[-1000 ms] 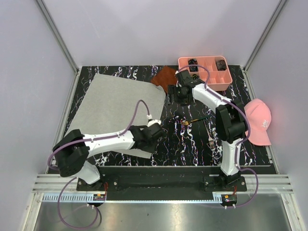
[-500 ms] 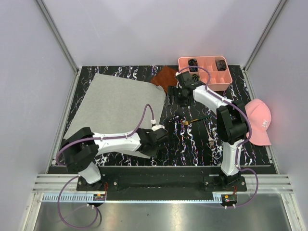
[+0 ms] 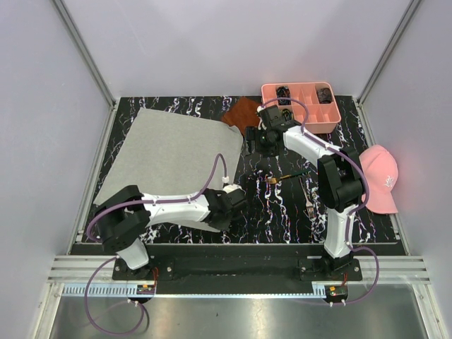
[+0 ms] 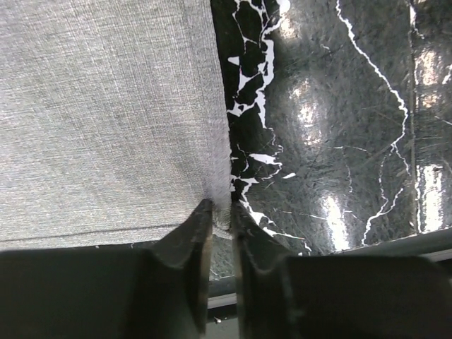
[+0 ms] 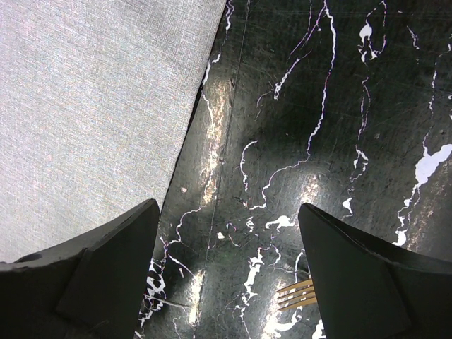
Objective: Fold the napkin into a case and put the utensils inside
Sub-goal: Pick up the flattened napkin from the center of the board.
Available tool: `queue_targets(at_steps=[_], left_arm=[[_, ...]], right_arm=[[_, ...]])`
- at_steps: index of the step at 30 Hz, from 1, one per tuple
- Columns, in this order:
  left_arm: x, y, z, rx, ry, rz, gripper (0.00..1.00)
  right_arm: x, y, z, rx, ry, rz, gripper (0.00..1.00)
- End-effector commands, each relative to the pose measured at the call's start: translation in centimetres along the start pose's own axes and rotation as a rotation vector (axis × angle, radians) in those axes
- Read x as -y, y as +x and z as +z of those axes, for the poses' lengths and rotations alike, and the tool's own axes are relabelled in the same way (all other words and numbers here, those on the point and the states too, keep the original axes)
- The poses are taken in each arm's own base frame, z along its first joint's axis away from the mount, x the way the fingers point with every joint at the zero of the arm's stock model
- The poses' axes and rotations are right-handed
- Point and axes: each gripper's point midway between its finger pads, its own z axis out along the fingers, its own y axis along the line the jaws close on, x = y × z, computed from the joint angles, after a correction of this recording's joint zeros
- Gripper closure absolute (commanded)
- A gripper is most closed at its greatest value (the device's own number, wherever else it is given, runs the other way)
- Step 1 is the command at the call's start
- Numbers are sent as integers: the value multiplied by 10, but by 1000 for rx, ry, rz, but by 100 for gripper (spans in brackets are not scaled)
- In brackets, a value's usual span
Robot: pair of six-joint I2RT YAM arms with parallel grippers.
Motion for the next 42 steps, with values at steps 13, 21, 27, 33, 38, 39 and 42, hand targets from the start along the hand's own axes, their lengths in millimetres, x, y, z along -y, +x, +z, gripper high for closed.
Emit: queue_targets(at_steps=[13,21,27,33,38,39,42], left_arm=[[0,22,-31,-13,136,-32,100],[-6,37,-40,-22,179,-54,100],[-8,45,-41,-37,194,-65,100],[-8,48,-46,-36,216,-67,100],[-10,53,-49,-36,234,-71,100],[-10,53,-49,-38,236,-70,100],[-10,53,-51,-37,244,-66,100]], right_arm=[[-20,-44,33,59,-63,25,9],[-25,-69,57,95,-86,-6,13],[-15,-69,73,83,-77,35,19],[-4,-71,86,80,-60,70,30],[0,-75,87,92,-53,74,34],[0,-77,87,98,-55,75,35],[-3,-80,87,101,-73,72,43]])
